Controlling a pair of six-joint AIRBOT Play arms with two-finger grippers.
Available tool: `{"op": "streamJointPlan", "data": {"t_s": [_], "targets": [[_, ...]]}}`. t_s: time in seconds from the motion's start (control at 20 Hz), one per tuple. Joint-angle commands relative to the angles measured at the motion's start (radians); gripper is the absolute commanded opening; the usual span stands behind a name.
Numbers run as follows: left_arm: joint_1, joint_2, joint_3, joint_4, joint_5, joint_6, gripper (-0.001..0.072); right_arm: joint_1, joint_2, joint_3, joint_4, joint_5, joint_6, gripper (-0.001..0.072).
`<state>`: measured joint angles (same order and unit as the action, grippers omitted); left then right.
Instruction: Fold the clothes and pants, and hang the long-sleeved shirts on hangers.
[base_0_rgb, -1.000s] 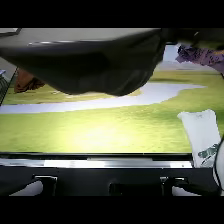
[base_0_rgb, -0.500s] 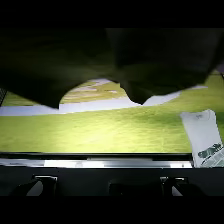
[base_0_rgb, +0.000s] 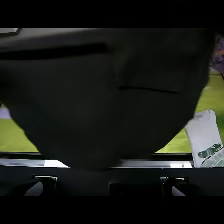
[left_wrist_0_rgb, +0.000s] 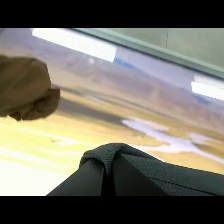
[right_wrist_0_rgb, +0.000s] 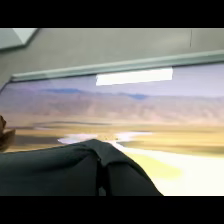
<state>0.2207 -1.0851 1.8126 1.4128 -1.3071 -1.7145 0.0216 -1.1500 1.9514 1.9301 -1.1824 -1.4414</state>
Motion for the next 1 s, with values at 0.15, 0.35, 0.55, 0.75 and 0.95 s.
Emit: {"op": "streamJointPlan", "data": {"t_s": [0.15,0.35,0.55,0.75,0.95], "targets": [[-0.1,-0.409,-0.222,0.035,0.254,0.019,0.0013,0.001,-0.426,-0.088,0.026,0.049,0.016,0.0028],[-0.119,-0.676,-0.189,0.033,0.485,-0.034,0.0013,0.0,-0.658,-0.088,0.029,0.184,0.005,0.0028],[-0.126,-0.788,-0.11,0.027,0.56,-0.04,0.0014,0.0,-0.765,-0.088,0.029,0.391,0.008,0.0028],[-0.127,-0.789,-0.105,0.027,0.451,-0.04,0.0014,0.0,-0.772,-0.087,0.014,0.385,0.014,0.0028],[-0.127,-0.789,-0.105,0.019,0.213,-0.04,0.0015,0.0,-0.766,-0.085,-0.114,0.187,0.134,0.0028]]}}
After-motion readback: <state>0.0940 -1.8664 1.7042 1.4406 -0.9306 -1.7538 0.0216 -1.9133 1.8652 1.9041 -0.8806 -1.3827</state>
